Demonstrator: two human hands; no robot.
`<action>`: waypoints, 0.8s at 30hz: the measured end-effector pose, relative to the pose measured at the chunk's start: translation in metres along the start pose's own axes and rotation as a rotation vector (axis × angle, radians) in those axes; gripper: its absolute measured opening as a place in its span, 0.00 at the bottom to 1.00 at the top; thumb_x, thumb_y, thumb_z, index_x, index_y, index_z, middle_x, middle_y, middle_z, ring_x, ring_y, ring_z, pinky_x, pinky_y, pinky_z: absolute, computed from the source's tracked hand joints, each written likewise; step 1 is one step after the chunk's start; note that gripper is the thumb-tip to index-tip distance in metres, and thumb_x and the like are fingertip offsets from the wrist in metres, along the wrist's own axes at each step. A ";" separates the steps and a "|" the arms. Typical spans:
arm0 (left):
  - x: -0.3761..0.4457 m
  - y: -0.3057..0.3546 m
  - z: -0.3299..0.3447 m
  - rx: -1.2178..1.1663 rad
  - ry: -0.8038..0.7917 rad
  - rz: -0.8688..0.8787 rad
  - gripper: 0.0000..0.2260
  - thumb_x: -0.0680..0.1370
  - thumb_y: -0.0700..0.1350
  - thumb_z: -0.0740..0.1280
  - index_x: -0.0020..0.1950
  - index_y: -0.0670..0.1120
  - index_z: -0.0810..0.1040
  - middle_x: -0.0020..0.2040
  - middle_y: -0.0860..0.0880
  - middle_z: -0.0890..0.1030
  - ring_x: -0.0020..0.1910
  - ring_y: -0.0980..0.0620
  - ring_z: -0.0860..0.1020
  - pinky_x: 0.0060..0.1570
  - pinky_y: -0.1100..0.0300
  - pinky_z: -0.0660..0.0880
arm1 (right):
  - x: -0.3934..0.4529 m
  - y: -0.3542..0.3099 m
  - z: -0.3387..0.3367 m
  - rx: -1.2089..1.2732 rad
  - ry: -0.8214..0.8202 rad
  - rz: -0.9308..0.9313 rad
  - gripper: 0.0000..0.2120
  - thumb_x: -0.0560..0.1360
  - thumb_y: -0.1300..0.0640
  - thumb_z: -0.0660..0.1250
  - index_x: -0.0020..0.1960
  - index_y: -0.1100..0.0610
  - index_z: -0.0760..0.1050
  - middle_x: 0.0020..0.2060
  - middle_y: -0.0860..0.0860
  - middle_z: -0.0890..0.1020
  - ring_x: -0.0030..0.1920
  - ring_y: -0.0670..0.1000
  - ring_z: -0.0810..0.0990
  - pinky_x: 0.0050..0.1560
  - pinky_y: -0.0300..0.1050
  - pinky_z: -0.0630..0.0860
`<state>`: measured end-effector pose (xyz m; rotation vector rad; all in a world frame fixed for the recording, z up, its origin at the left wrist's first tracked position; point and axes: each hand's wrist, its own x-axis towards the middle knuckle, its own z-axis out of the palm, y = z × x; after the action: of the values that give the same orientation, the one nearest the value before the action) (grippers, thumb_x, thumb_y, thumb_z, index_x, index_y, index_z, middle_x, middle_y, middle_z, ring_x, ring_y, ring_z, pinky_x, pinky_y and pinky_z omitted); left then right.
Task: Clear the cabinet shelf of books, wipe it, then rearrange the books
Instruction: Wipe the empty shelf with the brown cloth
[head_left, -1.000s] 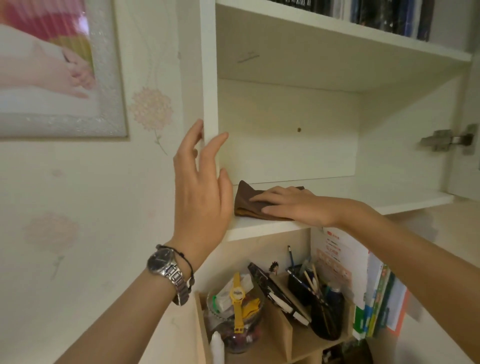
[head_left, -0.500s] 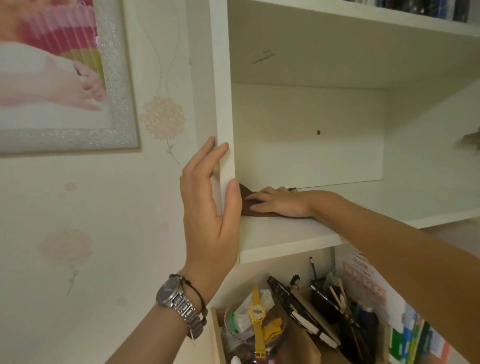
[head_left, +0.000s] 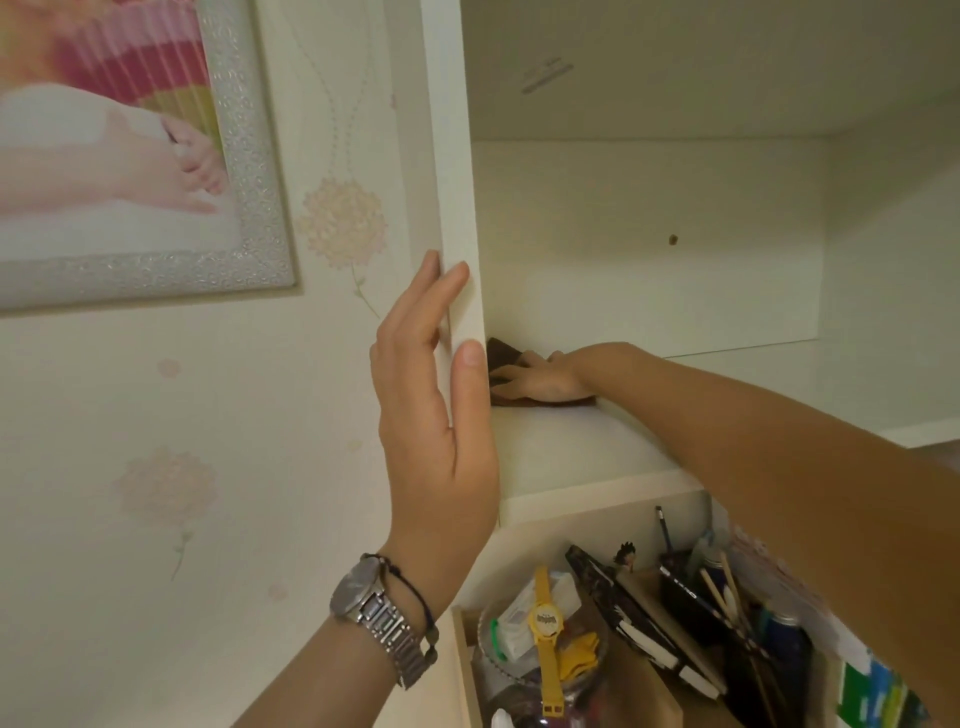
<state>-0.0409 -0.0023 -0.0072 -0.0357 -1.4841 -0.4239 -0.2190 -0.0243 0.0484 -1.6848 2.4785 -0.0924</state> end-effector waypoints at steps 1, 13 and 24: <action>0.000 0.000 0.000 -0.001 0.001 0.001 0.17 0.81 0.40 0.55 0.69 0.54 0.64 0.72 0.51 0.66 0.72 0.52 0.64 0.67 0.45 0.66 | 0.000 -0.004 -0.001 -0.006 0.001 -0.003 0.25 0.81 0.38 0.46 0.77 0.40 0.49 0.78 0.48 0.48 0.77 0.58 0.50 0.73 0.57 0.49; -0.001 -0.002 -0.002 0.032 -0.020 0.040 0.17 0.82 0.41 0.54 0.70 0.49 0.64 0.72 0.46 0.66 0.73 0.57 0.62 0.66 0.39 0.65 | -0.004 -0.013 0.006 0.060 -0.005 -0.095 0.24 0.80 0.36 0.49 0.75 0.34 0.50 0.75 0.44 0.54 0.76 0.58 0.50 0.71 0.59 0.52; -0.002 -0.003 -0.001 0.065 -0.016 0.037 0.17 0.83 0.41 0.54 0.71 0.49 0.63 0.72 0.52 0.64 0.72 0.60 0.61 0.68 0.47 0.65 | -0.079 -0.008 0.015 0.039 -0.003 -0.201 0.24 0.80 0.37 0.50 0.75 0.35 0.52 0.71 0.46 0.60 0.72 0.56 0.57 0.73 0.59 0.53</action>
<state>-0.0412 -0.0044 -0.0099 -0.0148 -1.5100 -0.3464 -0.1807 0.0469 0.0414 -1.9114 2.2824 -0.1589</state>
